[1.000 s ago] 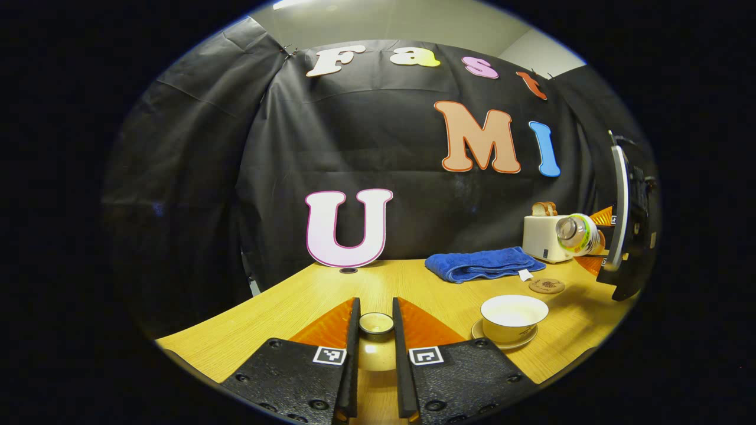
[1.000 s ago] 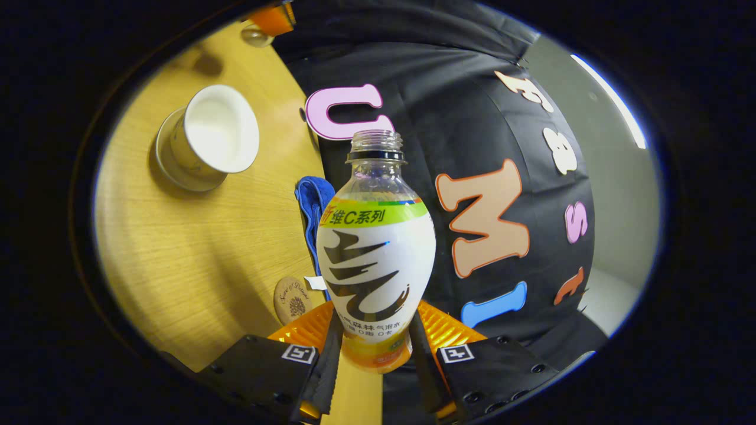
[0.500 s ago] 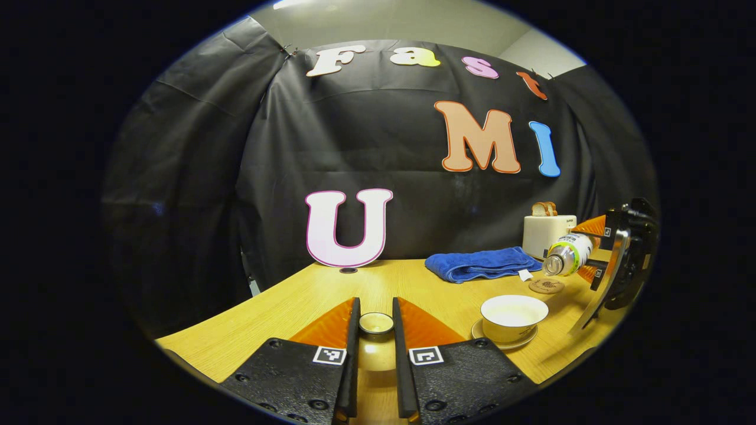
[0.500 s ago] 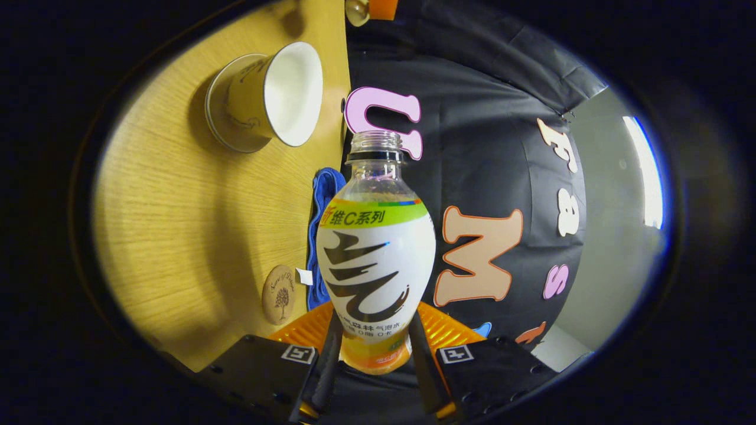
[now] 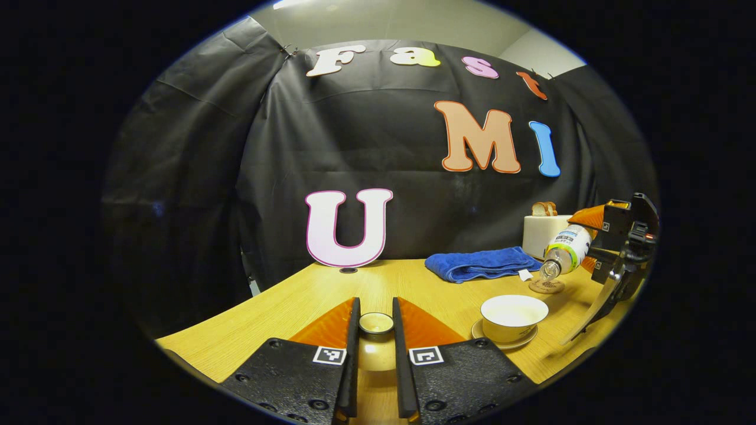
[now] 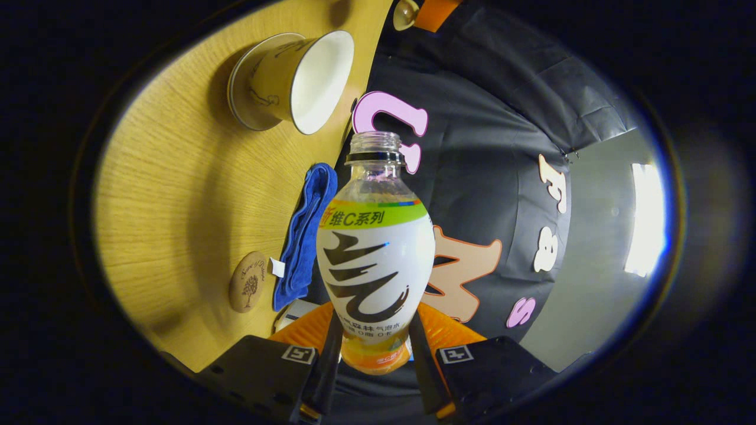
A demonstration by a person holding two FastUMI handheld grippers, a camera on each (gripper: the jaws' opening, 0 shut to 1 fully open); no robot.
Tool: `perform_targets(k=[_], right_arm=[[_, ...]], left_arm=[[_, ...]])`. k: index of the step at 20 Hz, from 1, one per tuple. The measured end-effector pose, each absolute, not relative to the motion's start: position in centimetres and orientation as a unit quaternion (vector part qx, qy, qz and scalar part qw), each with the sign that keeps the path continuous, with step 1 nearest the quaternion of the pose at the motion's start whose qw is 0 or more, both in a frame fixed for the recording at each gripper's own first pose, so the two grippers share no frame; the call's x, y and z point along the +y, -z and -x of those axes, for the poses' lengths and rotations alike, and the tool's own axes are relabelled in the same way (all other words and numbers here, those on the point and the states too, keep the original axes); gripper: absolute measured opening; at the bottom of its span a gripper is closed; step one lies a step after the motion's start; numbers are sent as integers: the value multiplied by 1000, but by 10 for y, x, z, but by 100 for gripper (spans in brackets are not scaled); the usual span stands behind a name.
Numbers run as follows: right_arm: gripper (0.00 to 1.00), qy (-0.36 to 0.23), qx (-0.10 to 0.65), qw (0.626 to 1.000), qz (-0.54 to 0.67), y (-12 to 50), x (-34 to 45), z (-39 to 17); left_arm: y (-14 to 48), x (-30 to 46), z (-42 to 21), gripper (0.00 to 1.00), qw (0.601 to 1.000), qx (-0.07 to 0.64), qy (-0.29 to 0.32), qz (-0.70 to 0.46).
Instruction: Open the teacup lid with one hand, grasp the water bottle and pour water into the teacup with the other hand; after pouring, place the water bottle on the coaster and then close the teacup lid.
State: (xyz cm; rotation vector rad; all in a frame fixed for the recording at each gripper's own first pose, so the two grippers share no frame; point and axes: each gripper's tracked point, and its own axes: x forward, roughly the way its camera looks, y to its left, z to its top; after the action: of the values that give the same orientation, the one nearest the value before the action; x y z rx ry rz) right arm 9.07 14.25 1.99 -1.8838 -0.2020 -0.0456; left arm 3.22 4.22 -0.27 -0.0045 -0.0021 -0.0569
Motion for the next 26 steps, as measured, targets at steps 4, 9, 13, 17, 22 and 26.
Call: perform_targets(k=[4,9,13,17,22,26], right_arm=[[61,22,-107,555,825,-24,148,-88],[61,30,-138,524,840,-29,154,-88],[61,39,-162,499,851,-36,157,-87],[61,43,-175,481,858,-47,161,-88],[61,42,-192,467,862,-49,172,-86],[61,15,-152,525,837,-32,164,-91]], left_arm=[[3,42,-31,24,1000,-1,29,2],[3,42,-31,24,1000,-1,29,2],[3,43,-31,24,1000,-1,29,2],[3,43,-31,24,1000,0,29,2],[3,42,-31,24,1000,0,29,2],[3,42,-30,24,1000,0,28,2]])
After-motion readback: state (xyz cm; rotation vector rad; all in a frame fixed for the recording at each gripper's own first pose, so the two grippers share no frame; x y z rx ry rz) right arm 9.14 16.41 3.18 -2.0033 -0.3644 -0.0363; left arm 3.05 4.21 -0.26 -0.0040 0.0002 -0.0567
